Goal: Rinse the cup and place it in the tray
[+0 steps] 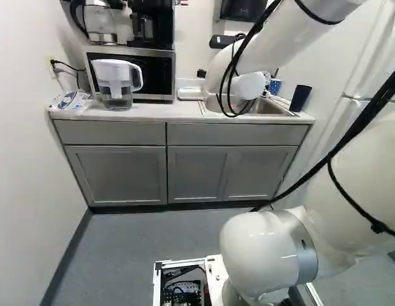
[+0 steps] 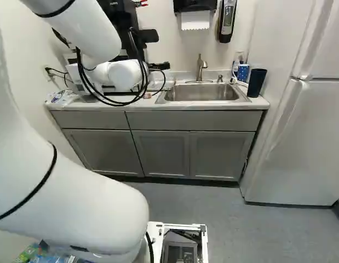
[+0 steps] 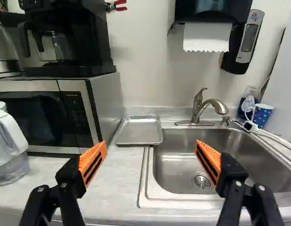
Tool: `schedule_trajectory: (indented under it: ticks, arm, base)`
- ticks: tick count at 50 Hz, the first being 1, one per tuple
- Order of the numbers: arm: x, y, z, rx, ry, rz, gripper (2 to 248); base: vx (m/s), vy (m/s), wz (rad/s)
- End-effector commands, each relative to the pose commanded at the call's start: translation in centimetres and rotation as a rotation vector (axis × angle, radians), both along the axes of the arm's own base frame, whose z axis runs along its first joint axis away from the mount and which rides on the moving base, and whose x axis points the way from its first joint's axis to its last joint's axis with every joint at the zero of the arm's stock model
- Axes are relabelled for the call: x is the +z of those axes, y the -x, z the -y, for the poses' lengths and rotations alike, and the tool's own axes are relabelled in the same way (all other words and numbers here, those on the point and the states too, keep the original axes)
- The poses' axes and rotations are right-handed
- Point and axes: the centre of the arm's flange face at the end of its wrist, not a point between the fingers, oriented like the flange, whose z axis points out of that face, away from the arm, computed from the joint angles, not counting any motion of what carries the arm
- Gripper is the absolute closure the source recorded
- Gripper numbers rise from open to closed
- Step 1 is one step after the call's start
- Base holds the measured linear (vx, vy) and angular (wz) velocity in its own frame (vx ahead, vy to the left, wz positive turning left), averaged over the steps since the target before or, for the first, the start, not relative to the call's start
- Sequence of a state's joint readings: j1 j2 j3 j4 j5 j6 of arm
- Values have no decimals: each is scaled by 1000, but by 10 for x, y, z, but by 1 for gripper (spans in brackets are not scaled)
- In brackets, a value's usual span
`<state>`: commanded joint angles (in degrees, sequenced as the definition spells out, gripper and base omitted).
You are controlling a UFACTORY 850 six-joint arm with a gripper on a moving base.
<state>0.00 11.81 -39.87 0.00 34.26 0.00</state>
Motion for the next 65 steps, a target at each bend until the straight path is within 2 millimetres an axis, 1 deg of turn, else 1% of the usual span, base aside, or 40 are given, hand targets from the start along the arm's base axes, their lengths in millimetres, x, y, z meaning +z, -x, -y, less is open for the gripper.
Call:
schedule_trajectory:
  ticks: [33,65]
  arm:
    - [33,-15,0,0,0,24,3]
    - [33,-15,0,0,0,24,3]
  base:
    - [0,0,0]
    - [2,0,0]
